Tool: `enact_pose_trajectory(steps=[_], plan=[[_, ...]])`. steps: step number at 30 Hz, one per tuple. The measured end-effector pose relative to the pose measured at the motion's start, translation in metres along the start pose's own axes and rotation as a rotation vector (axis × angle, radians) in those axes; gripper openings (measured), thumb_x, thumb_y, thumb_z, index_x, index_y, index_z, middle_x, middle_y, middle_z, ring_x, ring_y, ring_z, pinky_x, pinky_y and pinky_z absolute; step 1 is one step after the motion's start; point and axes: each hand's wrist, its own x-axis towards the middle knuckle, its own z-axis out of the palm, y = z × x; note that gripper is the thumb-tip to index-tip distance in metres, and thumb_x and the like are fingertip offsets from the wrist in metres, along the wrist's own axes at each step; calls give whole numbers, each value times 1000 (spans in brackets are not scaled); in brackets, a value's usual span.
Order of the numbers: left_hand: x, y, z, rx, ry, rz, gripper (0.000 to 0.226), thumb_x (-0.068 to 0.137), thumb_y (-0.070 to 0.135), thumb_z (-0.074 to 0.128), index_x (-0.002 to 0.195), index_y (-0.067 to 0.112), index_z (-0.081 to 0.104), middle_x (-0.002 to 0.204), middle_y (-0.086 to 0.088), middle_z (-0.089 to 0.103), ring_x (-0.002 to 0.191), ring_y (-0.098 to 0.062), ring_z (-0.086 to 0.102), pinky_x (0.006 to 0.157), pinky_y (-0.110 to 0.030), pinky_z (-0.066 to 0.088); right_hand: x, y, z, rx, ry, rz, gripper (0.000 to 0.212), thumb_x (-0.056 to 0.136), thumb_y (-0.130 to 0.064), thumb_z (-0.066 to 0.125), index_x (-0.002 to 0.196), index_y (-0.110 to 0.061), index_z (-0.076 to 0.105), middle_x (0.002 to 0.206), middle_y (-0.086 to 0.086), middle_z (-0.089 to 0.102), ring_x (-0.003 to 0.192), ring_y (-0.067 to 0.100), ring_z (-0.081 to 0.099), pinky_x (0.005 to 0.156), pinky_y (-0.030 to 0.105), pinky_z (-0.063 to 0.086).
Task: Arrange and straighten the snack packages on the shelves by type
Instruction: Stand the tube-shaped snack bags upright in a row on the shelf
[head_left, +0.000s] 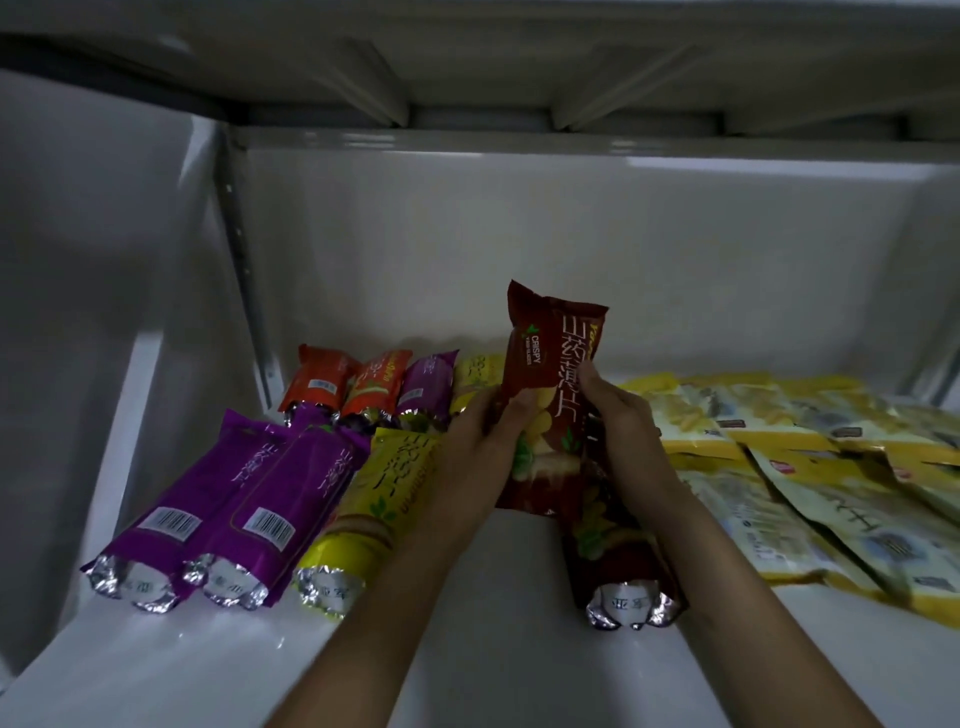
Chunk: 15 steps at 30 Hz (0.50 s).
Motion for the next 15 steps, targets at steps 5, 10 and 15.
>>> enact_pose_trajectory(steps=[5,10,15], plan=[[-4,-19,-2,-54,-57,24,30,100,47,63,120,27,74,113,1,79,106,-23,76,94,-46,59,4,6,-10,-152,121,-183,57,103,-57,51,102,-6,77,99,6,81,96,28,77,94,59,58],[-7,-21,-2,-170,-97,18,28,98,32,60,120,19,73,113,-4,79,107,-26,76,88,-35,60,8,15,-15,-215,154,-259,59,101,-60,56,90,-5,74,89,10,77,87,35,74,85,62,57],[-7,-26,-4,-224,-138,-38,47,95,51,70,131,20,71,130,-8,73,123,-32,68,111,-55,48,8,22,-19,-220,235,-338,70,103,-60,52,83,6,63,82,28,66,78,48,63,74,62,53]])
